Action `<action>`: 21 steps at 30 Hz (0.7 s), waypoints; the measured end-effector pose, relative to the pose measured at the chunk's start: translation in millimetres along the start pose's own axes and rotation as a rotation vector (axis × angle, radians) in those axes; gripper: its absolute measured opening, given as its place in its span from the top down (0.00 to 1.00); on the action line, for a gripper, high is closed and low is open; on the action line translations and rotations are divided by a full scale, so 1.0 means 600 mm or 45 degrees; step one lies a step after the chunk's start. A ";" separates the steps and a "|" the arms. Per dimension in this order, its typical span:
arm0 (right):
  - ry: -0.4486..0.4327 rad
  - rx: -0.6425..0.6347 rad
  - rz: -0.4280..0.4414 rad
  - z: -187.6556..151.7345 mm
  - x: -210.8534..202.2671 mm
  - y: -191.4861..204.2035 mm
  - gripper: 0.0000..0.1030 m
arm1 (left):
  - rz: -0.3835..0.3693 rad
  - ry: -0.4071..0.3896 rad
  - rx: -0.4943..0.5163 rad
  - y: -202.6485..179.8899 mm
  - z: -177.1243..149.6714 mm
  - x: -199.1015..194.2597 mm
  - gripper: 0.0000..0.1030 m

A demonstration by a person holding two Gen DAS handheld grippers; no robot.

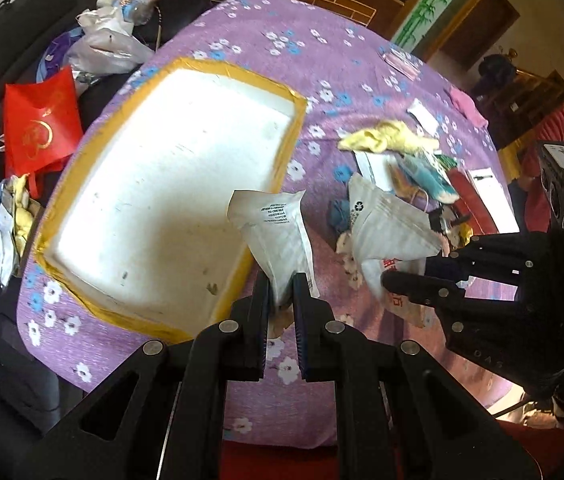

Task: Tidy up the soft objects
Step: 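Lift and carry both held items over the white foam tray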

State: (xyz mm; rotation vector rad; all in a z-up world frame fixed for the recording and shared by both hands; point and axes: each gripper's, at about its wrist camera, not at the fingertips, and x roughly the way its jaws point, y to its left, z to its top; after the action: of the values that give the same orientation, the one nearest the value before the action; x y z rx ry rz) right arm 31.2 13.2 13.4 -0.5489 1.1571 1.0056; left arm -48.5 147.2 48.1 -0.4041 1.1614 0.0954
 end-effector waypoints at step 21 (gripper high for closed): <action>-0.044 -0.067 0.013 0.120 0.009 0.016 0.90 | 0.054 -0.074 -0.106 0.082 0.041 -0.008 0.90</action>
State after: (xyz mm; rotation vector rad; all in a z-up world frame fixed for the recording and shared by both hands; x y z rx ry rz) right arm 58.7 77.3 34.7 -0.5660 1.1063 1.0531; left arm -42.6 202.1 48.0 -0.4474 1.1110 0.1915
